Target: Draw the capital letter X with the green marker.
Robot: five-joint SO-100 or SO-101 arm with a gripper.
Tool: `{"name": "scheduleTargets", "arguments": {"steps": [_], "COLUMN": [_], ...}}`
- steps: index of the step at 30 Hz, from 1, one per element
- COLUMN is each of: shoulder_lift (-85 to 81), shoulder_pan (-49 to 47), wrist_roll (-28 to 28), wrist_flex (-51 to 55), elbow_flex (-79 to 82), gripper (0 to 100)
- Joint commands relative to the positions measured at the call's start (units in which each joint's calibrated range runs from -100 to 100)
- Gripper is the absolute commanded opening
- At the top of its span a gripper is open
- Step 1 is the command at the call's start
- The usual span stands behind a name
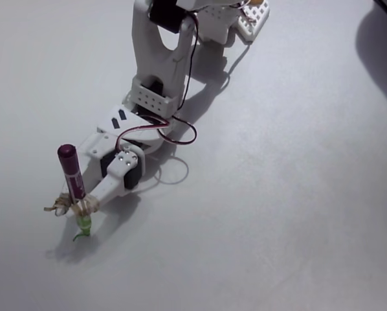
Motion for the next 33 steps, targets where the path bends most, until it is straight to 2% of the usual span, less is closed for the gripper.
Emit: {"name": "scheduleTargets", "arguments": {"steps": [1, 8, 13, 19, 33], "shoulder_lift": [-6.2, -11.9, -12.0, -11.0, -3.9], "shoulder_pan": [-2.3, -5.8, -5.5, -6.7, -1.0], "wrist_roll": [-0.7, -1.2, 0.2, -0.7, -1.4], "wrist_flex": [-3.3, -8.0, -7.1, 0.7, 3.4], "elbow_flex": [8.0, 20.2, 12.8, -1.3, -3.3], "gripper": [1, 1, 1, 1, 1]}}
